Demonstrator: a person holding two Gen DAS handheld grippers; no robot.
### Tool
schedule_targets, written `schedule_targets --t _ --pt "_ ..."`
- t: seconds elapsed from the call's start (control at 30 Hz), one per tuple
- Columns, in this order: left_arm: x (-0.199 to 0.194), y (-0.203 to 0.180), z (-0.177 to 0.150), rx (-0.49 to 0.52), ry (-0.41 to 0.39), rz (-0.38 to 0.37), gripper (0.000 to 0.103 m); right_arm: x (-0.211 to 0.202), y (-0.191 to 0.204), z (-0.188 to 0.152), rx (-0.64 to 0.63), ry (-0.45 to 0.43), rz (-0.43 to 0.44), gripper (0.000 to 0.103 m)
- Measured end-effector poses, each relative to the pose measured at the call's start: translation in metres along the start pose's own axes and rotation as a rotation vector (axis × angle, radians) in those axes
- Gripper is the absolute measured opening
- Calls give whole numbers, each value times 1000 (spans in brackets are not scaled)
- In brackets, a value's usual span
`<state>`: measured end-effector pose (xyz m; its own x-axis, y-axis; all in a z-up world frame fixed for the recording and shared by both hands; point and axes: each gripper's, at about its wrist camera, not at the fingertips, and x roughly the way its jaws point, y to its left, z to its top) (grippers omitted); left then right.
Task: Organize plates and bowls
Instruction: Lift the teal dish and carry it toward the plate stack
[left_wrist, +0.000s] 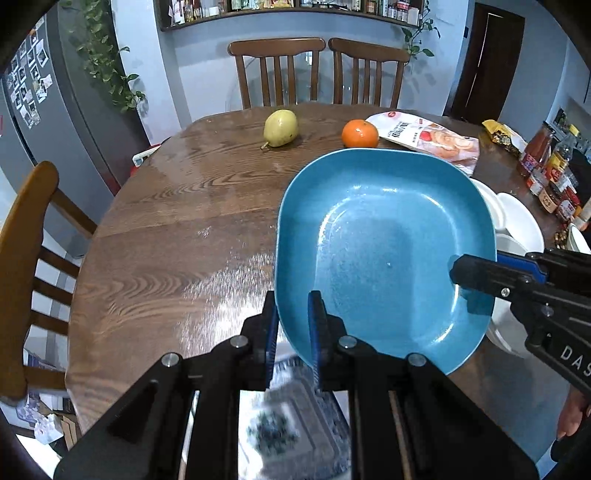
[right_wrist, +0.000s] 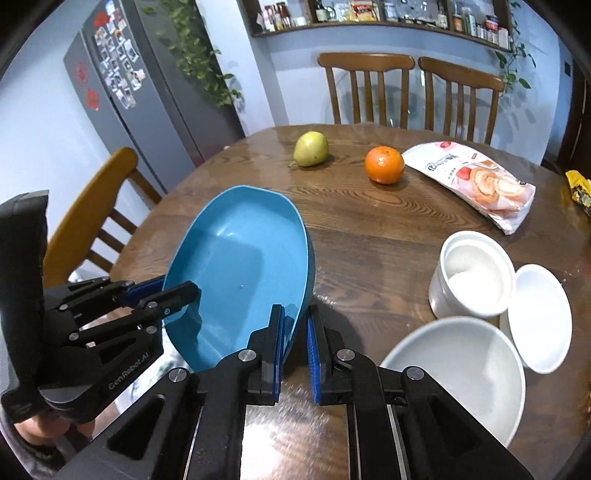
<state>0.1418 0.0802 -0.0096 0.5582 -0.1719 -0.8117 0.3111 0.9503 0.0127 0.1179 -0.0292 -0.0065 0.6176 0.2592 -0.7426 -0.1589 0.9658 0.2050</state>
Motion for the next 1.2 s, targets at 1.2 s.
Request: schedule_targets --t 1.2 --pt "-77 17 -76 -132 -64 81 13 -52 65 -54 -145 -50 98 13"
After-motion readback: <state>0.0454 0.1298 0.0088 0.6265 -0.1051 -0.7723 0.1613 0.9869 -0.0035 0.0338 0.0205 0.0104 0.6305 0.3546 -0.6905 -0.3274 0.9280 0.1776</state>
